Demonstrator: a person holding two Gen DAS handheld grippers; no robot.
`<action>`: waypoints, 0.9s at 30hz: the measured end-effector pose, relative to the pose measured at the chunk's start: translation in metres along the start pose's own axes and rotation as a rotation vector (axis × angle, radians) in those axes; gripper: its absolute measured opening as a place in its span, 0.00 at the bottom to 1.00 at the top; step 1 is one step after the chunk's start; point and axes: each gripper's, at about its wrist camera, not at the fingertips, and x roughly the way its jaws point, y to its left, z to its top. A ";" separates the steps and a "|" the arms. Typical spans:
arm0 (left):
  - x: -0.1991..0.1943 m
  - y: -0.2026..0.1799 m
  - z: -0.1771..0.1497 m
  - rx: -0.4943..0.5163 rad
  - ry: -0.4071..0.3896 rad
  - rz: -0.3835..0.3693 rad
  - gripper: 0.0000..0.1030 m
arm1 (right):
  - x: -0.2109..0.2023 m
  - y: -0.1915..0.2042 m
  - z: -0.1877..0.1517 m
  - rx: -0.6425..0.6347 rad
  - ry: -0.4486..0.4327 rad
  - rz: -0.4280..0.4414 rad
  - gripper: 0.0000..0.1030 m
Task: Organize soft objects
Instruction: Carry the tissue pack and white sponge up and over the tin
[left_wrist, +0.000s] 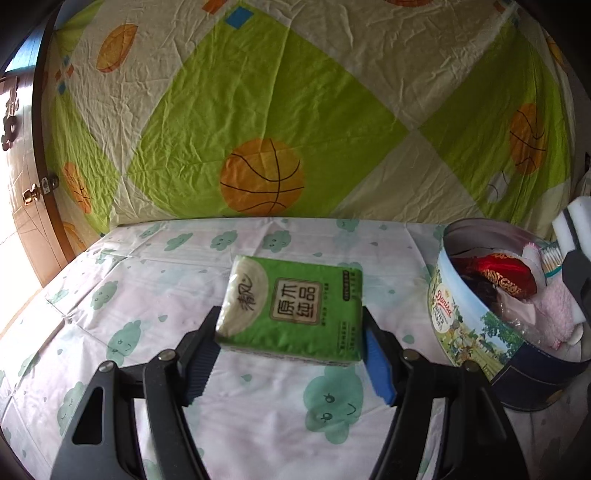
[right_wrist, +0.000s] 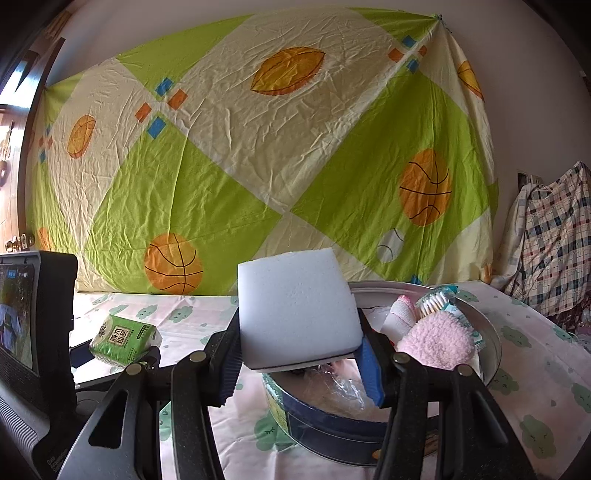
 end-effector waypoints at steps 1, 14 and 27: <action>-0.001 -0.002 0.000 -0.003 -0.001 -0.005 0.68 | 0.000 -0.003 0.000 0.001 -0.001 -0.004 0.55; -0.016 -0.028 0.002 0.016 -0.016 -0.047 0.68 | -0.003 -0.036 0.004 0.009 -0.018 -0.049 0.55; -0.021 -0.066 0.011 0.042 -0.036 -0.109 0.68 | 0.000 -0.072 0.009 -0.004 -0.042 -0.117 0.55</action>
